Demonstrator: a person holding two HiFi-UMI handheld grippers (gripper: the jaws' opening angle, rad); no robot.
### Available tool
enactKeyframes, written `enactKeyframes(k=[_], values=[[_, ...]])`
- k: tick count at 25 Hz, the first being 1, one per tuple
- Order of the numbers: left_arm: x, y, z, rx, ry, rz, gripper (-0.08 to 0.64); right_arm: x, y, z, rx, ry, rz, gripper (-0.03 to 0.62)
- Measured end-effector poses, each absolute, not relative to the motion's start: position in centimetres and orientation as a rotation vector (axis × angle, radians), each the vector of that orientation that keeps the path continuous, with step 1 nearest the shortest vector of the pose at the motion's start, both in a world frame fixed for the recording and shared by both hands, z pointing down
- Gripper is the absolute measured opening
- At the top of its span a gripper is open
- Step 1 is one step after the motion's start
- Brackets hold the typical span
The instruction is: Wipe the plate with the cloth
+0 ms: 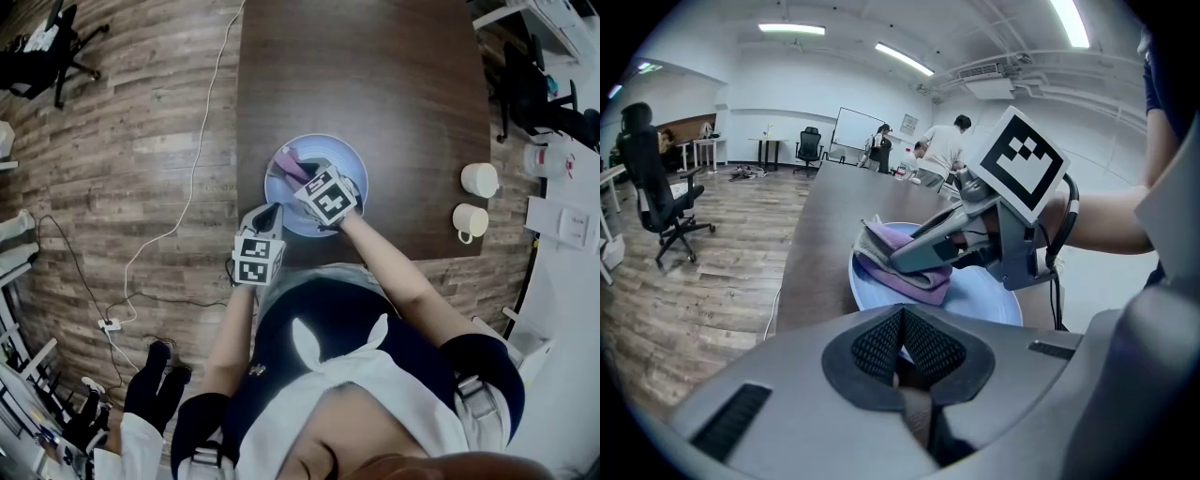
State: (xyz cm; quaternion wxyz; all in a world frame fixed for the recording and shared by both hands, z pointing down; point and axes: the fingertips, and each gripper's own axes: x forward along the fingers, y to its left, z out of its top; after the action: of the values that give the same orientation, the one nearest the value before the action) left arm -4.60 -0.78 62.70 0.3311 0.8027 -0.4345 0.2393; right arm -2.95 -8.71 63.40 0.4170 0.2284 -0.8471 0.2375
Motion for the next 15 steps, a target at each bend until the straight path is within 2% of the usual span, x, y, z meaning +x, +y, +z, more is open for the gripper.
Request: enactKeyframes(k=[15], values=[[-4.7, -0.6, 62.8, 2.104, -1.13, 0.63, 0.004, -0.6, -10.9, 63.9, 0.682, -2.103, 0.582, 0.108]])
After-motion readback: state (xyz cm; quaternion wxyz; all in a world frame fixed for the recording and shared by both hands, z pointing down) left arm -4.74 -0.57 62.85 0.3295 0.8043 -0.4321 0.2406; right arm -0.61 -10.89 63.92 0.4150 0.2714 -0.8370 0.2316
